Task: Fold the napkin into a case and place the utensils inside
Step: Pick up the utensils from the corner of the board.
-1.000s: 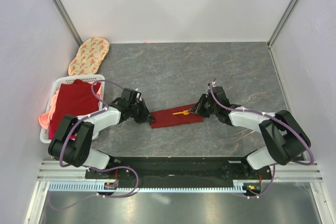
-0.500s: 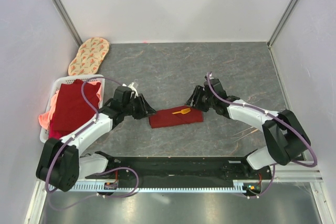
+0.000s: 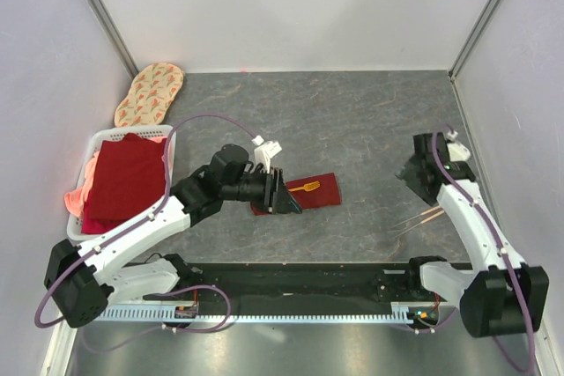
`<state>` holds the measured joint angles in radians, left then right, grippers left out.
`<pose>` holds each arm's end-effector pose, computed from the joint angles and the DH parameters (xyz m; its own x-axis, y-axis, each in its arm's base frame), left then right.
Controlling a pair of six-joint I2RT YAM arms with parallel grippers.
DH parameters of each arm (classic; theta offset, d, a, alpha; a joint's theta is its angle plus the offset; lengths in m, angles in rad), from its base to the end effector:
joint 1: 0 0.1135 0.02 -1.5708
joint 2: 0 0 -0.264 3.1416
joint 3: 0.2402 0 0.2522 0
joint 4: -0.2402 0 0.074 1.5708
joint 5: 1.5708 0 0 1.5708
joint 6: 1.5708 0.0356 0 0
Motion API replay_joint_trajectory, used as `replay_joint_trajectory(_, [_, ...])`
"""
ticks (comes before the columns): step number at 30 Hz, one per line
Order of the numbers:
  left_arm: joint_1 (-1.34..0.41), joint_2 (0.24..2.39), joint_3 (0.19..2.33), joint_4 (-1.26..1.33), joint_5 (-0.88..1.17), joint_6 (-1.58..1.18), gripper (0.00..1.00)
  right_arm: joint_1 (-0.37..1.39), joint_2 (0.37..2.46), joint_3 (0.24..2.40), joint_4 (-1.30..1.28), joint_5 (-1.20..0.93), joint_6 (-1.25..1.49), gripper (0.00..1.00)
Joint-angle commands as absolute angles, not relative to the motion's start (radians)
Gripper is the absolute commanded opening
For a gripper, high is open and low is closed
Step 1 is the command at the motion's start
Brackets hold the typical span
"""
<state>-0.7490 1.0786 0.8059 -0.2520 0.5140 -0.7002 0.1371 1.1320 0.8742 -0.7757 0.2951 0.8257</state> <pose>0.1625 -0.1750 0.2854 -0.8634 0.0366 -0.5031 0.4553 0.4859 -0.7460 0.2147 0.0192 0.2552 -0.5648 0.6320 -0.5307 0.6369 0.7427 0.2068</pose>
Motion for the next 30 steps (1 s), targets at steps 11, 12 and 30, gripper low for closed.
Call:
replay_joint_trajectory(11, [-0.850, 1.066, 0.824, -0.267, 0.644, -0.569, 0.45, -0.176, 1.232, 0.684, -0.816, 0.351, 0.824, 0.62])
replay_joint_trajectory(12, [-0.853, 1.066, 0.824, -0.267, 0.646, -0.568, 0.44, -0.179, 1.239, 0.680, -0.799, 0.357, 0.822, 0.62])
replay_joint_trajectory(30, [-0.856, 1.108, 0.838, -0.262, 0.638, -0.591, 0.43, -0.216, 1.250, 0.606, -0.687, 0.311, 0.770, 0.40])
